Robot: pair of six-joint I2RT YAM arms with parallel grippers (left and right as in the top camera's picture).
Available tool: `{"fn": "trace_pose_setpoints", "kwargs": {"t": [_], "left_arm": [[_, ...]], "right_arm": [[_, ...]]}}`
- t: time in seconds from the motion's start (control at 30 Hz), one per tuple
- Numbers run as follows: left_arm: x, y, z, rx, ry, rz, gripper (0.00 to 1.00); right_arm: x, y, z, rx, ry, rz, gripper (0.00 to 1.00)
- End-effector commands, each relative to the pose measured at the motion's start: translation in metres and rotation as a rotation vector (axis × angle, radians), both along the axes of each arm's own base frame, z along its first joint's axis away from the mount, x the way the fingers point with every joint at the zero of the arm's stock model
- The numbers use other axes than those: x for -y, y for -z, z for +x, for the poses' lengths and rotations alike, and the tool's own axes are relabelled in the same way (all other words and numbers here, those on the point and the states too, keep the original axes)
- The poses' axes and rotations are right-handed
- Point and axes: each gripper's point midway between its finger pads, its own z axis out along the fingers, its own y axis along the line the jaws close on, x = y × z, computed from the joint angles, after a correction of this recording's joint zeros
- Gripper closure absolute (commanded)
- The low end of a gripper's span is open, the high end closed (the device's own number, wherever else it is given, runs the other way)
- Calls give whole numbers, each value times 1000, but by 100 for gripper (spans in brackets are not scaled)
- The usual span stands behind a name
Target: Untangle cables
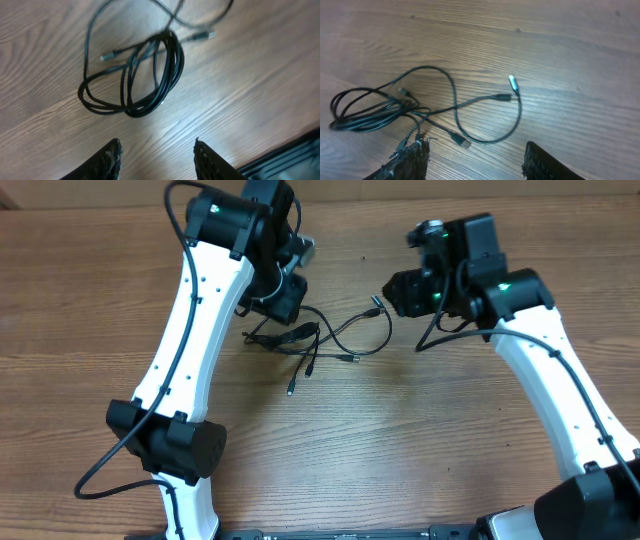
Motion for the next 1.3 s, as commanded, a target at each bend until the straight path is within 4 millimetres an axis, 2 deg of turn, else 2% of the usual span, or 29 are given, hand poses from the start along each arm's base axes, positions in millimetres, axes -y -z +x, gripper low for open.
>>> {"fn": "trace_pose_setpoints", "kwargs": {"t": [0.0, 0.3, 0.57, 0.67, 0.87, 1.27], "left_arm": [[-5, 11, -10, -14, 213, 36, 51], [-3, 47, -10, -58, 256, 45, 49], [-1, 67, -5, -57, 260, 44, 51], [2, 69, -4, -51, 261, 30, 55], [11, 67, -4, -52, 264, -25, 51], [10, 74, -9, -74, 264, -21, 53]], "right_arm": [[3, 6, 0, -50, 29, 58, 41], [3, 5, 1, -40, 24, 55, 41], [3, 5, 1, -40, 25, 55, 41], [3, 5, 1, -41, 25, 55, 41], [3, 5, 1, -41, 25, 55, 41], [3, 5, 1, -41, 25, 56, 41]]}}
